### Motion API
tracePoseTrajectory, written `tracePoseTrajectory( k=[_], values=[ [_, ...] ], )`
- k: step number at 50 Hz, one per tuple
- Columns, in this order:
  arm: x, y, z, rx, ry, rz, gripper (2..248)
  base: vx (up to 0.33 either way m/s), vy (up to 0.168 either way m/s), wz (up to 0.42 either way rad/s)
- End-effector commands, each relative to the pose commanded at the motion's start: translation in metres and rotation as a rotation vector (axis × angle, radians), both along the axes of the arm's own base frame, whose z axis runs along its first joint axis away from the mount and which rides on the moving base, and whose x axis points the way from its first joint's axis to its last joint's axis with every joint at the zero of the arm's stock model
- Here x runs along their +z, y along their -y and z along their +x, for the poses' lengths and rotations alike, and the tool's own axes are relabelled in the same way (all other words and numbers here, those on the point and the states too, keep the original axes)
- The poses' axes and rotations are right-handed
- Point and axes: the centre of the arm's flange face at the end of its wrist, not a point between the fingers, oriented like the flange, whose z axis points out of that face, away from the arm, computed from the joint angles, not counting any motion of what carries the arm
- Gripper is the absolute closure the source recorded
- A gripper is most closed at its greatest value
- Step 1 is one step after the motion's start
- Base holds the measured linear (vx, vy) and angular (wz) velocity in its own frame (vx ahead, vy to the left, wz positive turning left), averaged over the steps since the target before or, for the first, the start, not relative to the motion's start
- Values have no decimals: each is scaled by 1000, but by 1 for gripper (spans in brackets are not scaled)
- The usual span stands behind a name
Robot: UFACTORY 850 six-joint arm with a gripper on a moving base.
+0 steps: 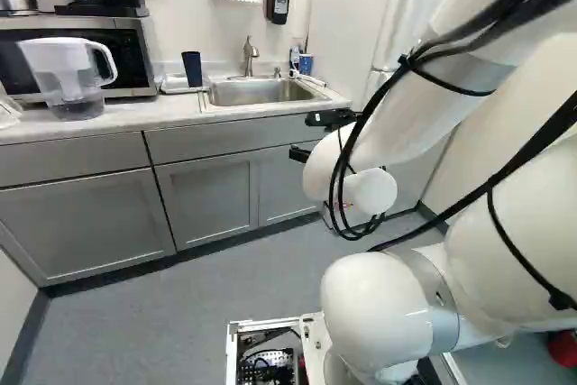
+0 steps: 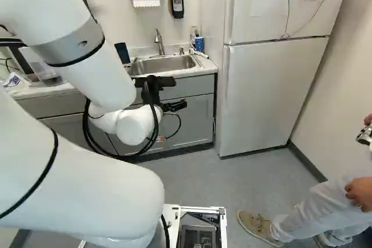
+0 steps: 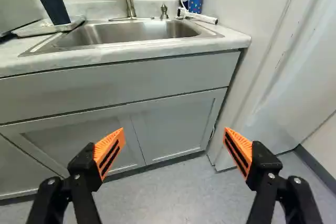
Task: Rinse the cup and place it in the tray
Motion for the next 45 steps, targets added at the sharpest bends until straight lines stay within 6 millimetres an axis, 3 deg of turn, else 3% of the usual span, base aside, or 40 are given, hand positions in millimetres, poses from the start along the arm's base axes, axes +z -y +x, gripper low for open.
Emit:
tracePoseTrajectory(
  k=[45],
  values=[
    [-4,0,-7,2,11,3,3,0,0,0]
  ],
)
